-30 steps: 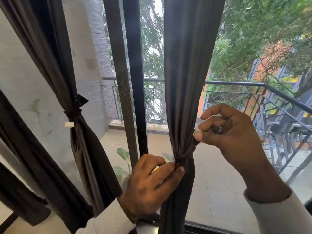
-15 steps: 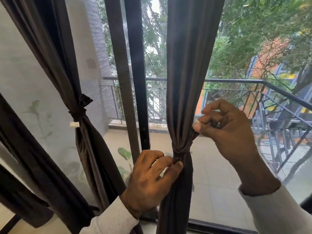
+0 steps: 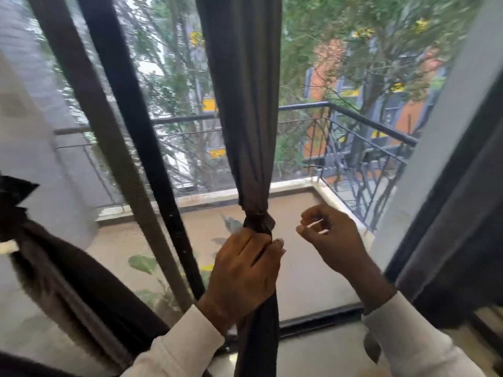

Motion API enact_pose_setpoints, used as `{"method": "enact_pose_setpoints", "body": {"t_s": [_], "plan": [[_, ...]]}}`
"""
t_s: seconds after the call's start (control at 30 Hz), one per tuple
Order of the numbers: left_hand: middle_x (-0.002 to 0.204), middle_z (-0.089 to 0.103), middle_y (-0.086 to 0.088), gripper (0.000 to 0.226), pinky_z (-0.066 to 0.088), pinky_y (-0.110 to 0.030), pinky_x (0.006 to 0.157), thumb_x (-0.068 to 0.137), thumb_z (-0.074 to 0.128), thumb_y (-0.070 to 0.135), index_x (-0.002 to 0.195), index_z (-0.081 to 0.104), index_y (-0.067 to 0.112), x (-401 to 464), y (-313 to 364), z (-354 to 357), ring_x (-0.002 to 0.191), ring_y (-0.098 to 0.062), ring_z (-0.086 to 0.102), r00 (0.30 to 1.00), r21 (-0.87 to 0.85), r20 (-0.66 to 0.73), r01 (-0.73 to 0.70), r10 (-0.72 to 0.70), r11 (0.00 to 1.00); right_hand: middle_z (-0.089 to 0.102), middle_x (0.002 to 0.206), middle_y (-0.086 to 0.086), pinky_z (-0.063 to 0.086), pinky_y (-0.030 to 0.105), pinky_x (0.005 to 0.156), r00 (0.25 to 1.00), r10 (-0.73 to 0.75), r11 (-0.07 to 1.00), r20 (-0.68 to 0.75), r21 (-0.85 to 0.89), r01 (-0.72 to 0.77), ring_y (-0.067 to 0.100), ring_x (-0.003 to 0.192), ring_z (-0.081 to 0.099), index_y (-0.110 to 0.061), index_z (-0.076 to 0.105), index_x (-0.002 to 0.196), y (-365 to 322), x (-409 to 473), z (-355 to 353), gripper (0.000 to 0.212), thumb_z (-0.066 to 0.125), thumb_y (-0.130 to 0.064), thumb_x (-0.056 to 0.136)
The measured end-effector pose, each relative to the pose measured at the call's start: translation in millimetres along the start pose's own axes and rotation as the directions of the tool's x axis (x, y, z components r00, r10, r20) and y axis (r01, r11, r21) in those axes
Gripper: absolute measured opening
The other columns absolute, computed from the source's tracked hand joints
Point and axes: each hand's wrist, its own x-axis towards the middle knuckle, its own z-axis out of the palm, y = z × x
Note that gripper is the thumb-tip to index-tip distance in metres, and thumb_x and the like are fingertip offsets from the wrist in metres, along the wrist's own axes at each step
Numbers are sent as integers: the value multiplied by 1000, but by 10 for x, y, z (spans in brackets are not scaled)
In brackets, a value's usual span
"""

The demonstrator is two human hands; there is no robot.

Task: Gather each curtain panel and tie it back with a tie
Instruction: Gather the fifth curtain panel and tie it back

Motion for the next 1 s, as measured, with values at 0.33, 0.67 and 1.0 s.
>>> {"method": "enact_pose_setpoints", "body": {"t_s": [0.33, 0.67, 1.0], "plan": [[123, 70, -15, 50, 59, -51, 79, 87, 70, 29, 131, 67, 6, 876, 1015, 1285, 105, -40, 67, 945, -45, 324, 59, -41, 997, 70, 95, -11, 49, 22, 72, 989, 90, 951, -119, -284, -120, 7, 77, 66, -26, 69, 100, 970, -270, -1377, 18, 81, -26, 86], [142, 58, -13, 70, 55, -51, 90, 86, 64, 53, 144, 55, 14, 2707, 2317, 2014, 126, -40, 55, 906, 67, 415, -121, 82, 990, 64, 96, -3, 54, 37, 83, 960, -53, 826, -275, -552, -113, 26, 92, 66, -25, 66, 97, 1252, 122, -3663, 17, 73, -32, 82], [120, 64, -12, 54, 53, -49, 79, 88, 69, 48, 127, 61, 14, 5341, 2770, 1893, 112, -40, 59, 976, 160, 70, -217, 208, 963, 62, 100, -6, 59, 38, 82, 810, -367, 734, -458, -678, -51, 19, 93, 63, -26, 64, 101, 110, 1541, -5549, 6, 66, -29, 96]]}}
